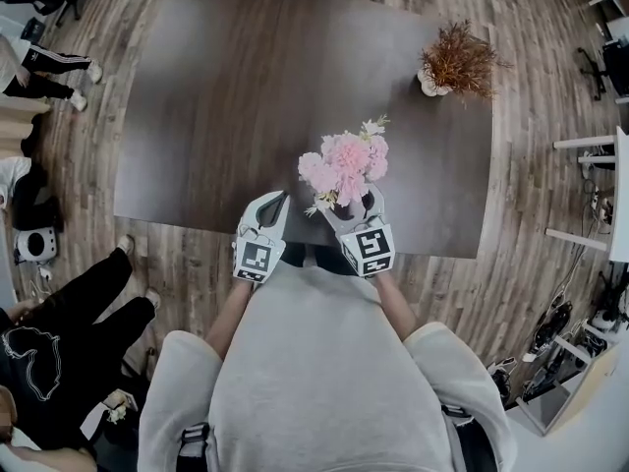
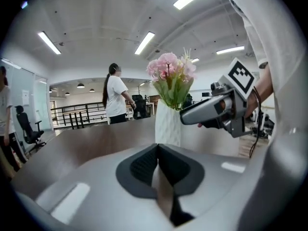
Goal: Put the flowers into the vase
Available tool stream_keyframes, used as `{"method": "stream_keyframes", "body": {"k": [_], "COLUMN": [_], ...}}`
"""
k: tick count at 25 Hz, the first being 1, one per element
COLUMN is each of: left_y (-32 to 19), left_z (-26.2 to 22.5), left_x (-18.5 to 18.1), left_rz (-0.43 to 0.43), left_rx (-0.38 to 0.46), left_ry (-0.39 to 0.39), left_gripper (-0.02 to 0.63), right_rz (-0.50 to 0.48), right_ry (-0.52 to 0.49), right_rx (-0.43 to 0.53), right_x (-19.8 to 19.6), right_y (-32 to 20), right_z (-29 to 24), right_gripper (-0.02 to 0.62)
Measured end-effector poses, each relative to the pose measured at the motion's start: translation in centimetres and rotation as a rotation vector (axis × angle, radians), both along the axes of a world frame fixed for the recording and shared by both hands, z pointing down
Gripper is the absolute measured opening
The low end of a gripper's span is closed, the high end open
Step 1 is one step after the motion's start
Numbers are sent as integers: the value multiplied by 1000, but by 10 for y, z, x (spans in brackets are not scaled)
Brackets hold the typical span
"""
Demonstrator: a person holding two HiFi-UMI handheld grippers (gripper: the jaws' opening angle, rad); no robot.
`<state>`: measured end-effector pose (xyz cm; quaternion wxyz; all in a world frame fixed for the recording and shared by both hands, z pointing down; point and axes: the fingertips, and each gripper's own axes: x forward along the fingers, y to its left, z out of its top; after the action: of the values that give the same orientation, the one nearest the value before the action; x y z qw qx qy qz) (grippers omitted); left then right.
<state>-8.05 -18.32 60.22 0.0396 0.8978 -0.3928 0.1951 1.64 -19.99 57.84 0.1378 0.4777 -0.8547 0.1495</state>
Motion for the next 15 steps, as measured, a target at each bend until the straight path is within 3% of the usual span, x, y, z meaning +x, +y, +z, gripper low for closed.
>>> {"method": "stream_keyframes", "body": {"k": [4,7,9,15], "left_y": [13,23,27,46], "left_z": [-8,-19,-27,-40], "left_x": [13,25,33,56], "left_rz": [-18,-21,-25,-30], "left_rx": [-6,-5,4,22], "left_ry": [32,61,71,81], "left_gripper": [9,9,9,9], "right_rz": [25,108,161,134], "right_ry": [-1,-22,-59,-154], "right_rx": [5,21,50,112], "right_x": [22,54,73,95], "right_y": [23,42,49,64], "right_z": [-2,-11,-20,-42], "right_gripper": [339,164,-2,-3]}}
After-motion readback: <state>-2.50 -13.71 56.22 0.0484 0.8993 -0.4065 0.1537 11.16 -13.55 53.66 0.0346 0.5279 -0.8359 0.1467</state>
